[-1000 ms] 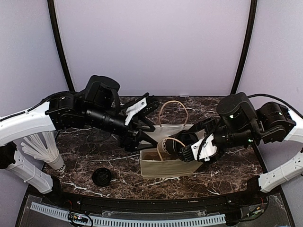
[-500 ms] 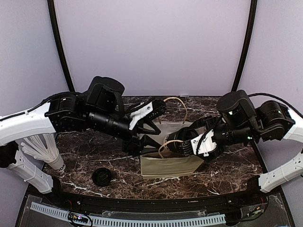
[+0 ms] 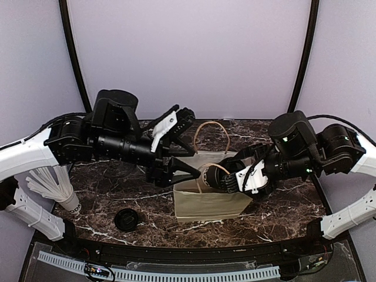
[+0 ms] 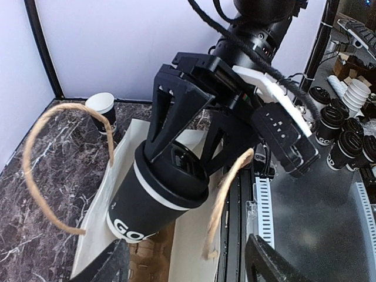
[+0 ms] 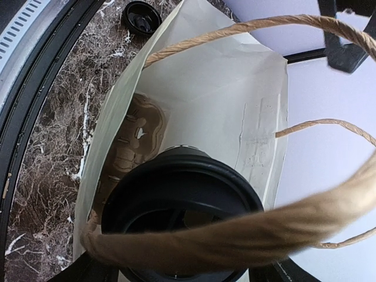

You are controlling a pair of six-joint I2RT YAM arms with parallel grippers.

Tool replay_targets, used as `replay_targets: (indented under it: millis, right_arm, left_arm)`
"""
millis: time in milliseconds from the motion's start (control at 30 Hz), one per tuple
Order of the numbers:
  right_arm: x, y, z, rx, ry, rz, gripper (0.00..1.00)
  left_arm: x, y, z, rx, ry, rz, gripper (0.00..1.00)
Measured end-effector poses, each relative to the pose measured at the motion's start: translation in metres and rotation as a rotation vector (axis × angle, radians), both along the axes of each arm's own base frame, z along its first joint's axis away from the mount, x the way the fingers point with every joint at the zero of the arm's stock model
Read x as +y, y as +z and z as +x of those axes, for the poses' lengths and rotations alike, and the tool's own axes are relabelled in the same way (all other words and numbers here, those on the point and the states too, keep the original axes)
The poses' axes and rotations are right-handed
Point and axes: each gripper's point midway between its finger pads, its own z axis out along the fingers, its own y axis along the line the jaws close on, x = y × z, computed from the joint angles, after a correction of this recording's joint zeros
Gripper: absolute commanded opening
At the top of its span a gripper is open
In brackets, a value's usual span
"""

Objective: Pack the takeout coffee

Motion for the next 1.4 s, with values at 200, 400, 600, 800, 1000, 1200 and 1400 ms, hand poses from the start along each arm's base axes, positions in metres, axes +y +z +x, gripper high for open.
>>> replay_targets:
  millis: [200,400,600,800,1000,1200,1400]
  right_arm:
    - [0.001,0.000,0.001,0.005,-0.006,0.003,0.14]
    - [0.000,0.003,0.010,0.039,-0.065,0.045,0.15]
    - [0.001,0.005,0.014,0.138,-0.132,0.119,0.14]
    - [0.005,0.002,0.005,0.229,-0.141,0.150,0.14]
    - [0.005,-0.011,-0.001,0.290,-0.141,0.098,0.14]
    - [0.017,0.000,-0.003,0.328,-0.123,0.062,0.15]
    - [0.024,0.006,-0.008,0.370,-0.098,0.047,0.15]
  left_arm:
    - [-0.023,-0.036,-0.001,0.052,-0.051,0.070,0.35]
    - [-0.030,-0.034,-0.016,0.066,-0.103,0.054,0.10]
    - [-0.037,-0.037,-0.053,0.057,-0.165,0.040,0.11]
    - [-0.045,-0.043,-0.092,0.015,-0.210,0.046,0.12]
    - [-0.056,-0.045,-0.109,-0.052,-0.209,0.022,0.14]
    - [-0.073,-0.062,-0.107,-0.151,-0.158,0.076,0.15]
    - [-0.075,-0.068,-0.103,-0.223,-0.121,0.111,0.15]
